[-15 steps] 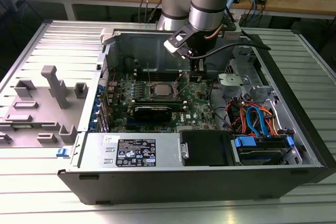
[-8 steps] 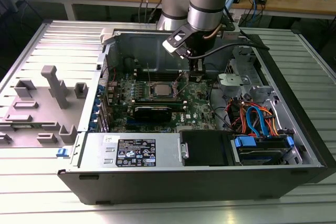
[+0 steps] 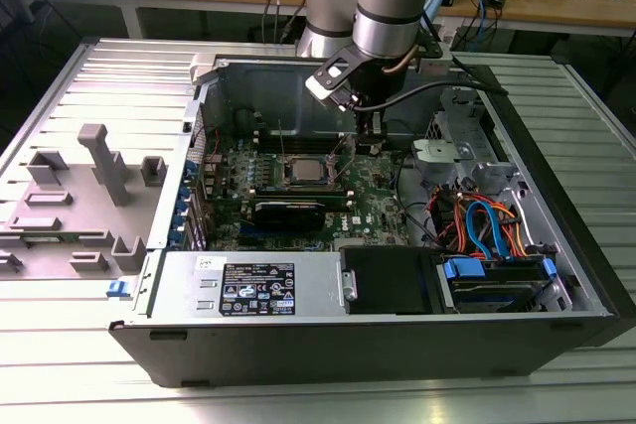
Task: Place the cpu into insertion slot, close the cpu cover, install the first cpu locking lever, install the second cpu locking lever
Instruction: 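Close the cpu cover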
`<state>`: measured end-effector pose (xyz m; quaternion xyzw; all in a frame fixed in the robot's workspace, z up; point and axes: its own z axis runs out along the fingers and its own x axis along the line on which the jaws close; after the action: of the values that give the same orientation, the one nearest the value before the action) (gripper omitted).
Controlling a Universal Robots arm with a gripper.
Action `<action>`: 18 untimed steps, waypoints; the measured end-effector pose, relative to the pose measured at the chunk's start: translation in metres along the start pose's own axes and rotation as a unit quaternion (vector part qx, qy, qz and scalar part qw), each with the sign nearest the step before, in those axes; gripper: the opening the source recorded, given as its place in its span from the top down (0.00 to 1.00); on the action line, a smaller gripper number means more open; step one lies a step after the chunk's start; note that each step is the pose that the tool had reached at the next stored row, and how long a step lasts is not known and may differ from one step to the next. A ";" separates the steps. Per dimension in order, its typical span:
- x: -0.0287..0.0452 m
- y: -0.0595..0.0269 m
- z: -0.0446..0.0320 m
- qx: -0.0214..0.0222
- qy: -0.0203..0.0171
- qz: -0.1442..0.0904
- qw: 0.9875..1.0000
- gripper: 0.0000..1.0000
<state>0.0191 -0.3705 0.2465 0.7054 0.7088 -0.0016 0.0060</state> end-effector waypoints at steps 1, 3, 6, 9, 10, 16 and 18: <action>0.0000 0.0000 0.0000 0.000 0.000 0.000 1.000 0.89; 0.0000 0.0000 0.0000 0.000 0.000 0.000 1.000 0.89; 0.0000 -0.0005 0.0000 0.000 0.000 0.000 1.000 0.89; 0.0000 -0.0026 0.0000 0.000 0.000 0.000 1.000 0.89; 0.0000 -0.0031 0.0000 0.000 0.000 0.000 1.000 0.89; 0.0000 -0.0072 0.0000 0.000 0.000 0.000 1.000 0.89; 0.0000 -0.0082 0.0000 0.000 0.000 0.000 1.000 0.89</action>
<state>0.0109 -0.3705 0.2464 0.7054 0.7088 -0.0016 0.0060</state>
